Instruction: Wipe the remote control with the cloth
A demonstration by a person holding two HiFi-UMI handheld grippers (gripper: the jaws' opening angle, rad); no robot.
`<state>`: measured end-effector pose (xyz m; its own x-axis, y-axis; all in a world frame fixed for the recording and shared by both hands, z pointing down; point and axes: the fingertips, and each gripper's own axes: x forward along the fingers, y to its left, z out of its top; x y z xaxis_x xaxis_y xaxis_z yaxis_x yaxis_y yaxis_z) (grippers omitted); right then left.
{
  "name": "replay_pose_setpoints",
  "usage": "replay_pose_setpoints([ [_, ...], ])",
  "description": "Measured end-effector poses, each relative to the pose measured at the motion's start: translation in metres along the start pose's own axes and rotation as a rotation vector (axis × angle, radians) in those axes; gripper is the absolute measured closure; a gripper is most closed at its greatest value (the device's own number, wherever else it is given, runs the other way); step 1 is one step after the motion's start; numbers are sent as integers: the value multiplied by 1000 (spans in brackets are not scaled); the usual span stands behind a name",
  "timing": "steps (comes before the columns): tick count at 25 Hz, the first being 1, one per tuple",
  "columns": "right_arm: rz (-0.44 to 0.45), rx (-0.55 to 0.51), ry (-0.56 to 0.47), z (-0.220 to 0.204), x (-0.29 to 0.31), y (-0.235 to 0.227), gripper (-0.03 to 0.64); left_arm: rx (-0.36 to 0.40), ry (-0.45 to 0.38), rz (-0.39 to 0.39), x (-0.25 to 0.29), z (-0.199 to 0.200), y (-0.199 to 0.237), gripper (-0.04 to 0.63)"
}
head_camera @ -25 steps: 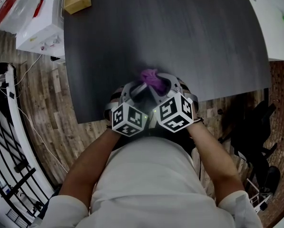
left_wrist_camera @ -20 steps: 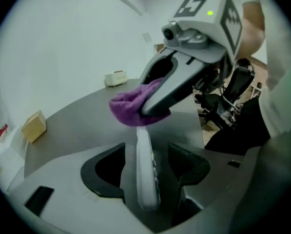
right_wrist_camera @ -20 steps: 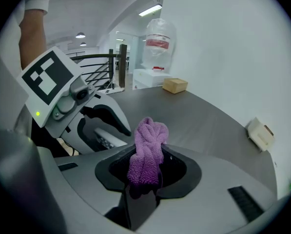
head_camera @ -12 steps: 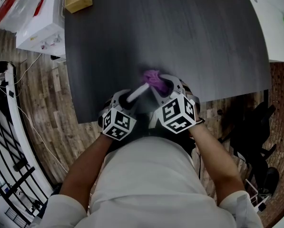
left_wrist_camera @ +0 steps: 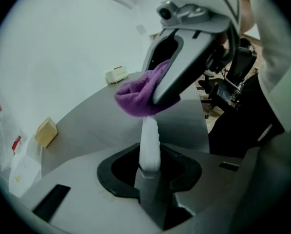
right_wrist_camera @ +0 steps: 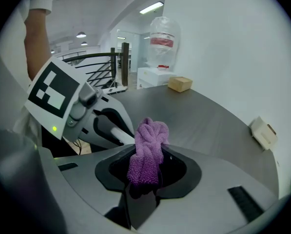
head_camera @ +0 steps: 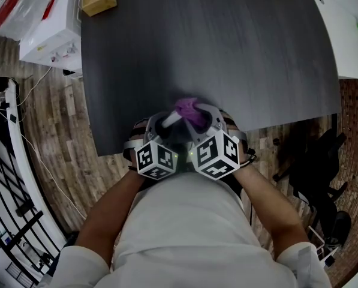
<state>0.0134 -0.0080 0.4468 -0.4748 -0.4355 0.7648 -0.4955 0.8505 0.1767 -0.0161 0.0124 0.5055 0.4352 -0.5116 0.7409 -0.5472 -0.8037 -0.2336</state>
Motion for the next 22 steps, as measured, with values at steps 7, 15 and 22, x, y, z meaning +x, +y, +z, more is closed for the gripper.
replay_pose_setpoints([
  [7,128,-3,-117,25,12,54,495,-177,24,-49,7,-7,-5,491],
  [15,257,117,-183,31,12,53,495,-227,31,-3,7,-12,3,489],
  [22,129,107,-149,20,11,28,495,55,55,89,4,-11,4,489],
])
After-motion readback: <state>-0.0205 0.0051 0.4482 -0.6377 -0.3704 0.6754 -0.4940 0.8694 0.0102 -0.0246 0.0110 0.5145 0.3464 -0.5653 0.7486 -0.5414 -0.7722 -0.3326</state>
